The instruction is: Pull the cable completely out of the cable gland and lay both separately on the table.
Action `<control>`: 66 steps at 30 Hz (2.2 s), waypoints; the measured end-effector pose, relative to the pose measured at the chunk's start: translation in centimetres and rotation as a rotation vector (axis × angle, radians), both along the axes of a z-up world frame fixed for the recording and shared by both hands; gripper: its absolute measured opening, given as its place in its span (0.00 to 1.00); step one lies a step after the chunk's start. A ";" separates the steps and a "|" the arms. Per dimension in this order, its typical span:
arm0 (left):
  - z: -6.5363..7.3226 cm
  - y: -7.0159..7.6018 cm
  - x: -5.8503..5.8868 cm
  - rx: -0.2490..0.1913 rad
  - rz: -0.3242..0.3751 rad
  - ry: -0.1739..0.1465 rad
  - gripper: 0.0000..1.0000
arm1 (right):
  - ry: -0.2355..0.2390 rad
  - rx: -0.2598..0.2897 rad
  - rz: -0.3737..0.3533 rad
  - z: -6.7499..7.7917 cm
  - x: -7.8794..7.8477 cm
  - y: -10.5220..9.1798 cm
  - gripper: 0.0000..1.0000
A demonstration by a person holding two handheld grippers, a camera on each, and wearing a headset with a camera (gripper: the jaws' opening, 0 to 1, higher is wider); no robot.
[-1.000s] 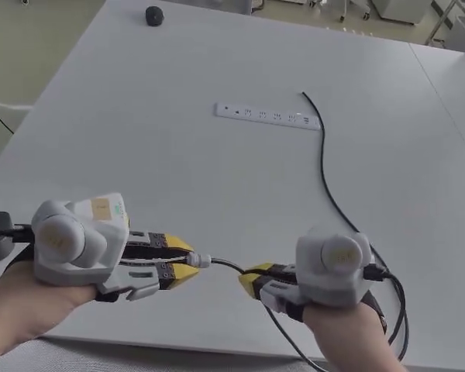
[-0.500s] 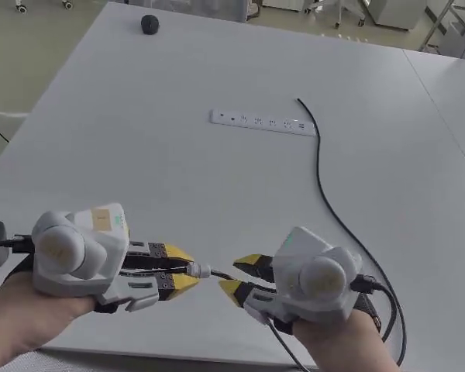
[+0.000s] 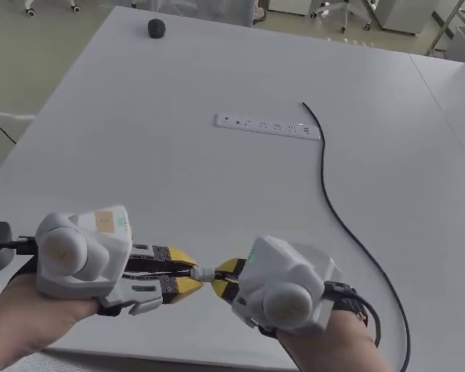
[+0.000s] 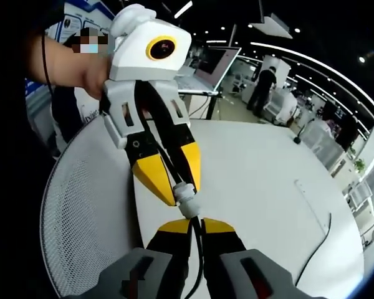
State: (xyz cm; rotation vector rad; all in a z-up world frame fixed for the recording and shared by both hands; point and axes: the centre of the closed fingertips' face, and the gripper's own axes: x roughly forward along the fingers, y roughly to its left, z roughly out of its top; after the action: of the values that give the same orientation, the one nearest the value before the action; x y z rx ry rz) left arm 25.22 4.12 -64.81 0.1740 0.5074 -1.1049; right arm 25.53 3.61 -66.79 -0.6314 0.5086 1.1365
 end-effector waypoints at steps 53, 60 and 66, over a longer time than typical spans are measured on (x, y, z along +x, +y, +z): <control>0.5 0.5 0.9 0.012 0.000 -0.024 0.15 | 0.617 0.312 -0.567 -4.5 1.6 -4.3 0.00; 0.2 0.9 0.9 0.009 0.001 -0.013 0.15 | 0.479 0.272 -0.473 -4.0 1.8 -4.1 0.02; 0.3 1.0 1.0 0.007 0.001 -0.011 0.15 | 0.449 0.254 -0.432 -3.8 1.6 -3.8 0.03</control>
State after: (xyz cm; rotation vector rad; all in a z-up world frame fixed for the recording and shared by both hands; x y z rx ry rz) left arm 26.26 5.16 -64.51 0.1856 0.5011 -1.1010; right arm 27.16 -0.24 -70.60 -0.0298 0.8223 0.9042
